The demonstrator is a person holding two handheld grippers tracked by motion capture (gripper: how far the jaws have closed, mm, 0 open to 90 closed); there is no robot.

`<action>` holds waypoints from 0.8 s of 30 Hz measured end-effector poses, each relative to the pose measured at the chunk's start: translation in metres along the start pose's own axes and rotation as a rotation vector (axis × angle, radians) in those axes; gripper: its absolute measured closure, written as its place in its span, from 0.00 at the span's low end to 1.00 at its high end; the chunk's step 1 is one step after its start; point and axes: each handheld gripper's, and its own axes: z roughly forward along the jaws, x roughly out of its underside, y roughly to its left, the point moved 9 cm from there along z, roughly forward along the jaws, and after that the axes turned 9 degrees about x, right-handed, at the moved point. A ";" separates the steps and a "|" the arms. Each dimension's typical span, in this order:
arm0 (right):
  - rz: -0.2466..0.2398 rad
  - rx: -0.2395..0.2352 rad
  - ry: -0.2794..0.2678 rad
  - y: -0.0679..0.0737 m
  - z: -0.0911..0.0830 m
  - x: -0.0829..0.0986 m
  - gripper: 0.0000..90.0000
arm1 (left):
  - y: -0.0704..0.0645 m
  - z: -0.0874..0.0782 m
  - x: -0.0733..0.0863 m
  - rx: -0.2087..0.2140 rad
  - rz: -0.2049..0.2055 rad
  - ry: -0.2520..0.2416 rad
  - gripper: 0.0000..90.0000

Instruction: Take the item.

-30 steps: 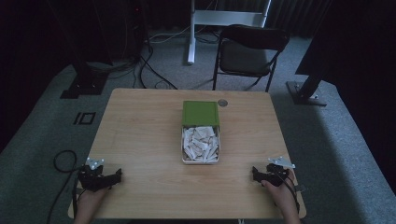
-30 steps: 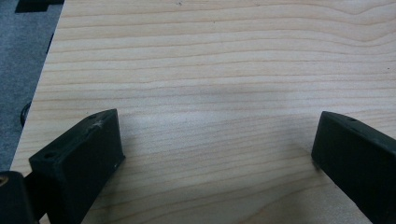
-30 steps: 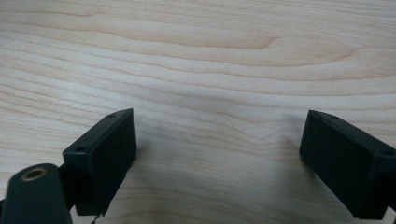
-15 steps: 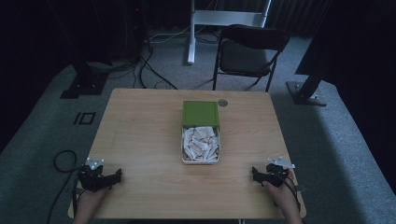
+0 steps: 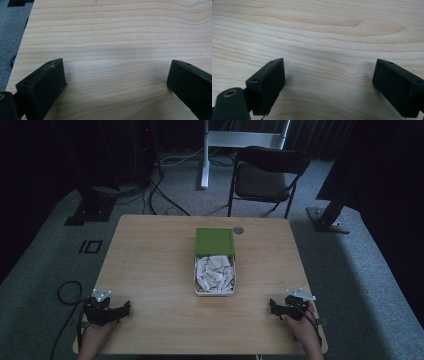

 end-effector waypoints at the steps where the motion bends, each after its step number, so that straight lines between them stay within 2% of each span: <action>1: -0.005 -0.005 -0.001 0.001 0.000 0.000 0.12 | 0.000 0.000 0.000 0.000 0.000 0.000 0.03; 14: -0.029 -0.041 -0.015 0.015 0.000 -0.005 0.14 | 0.000 0.000 0.000 0.000 0.000 0.000 0.03; 24: -0.032 -0.072 -0.066 0.024 -0.011 -0.030 0.15 | 0.000 0.000 0.000 0.000 0.000 0.000 0.03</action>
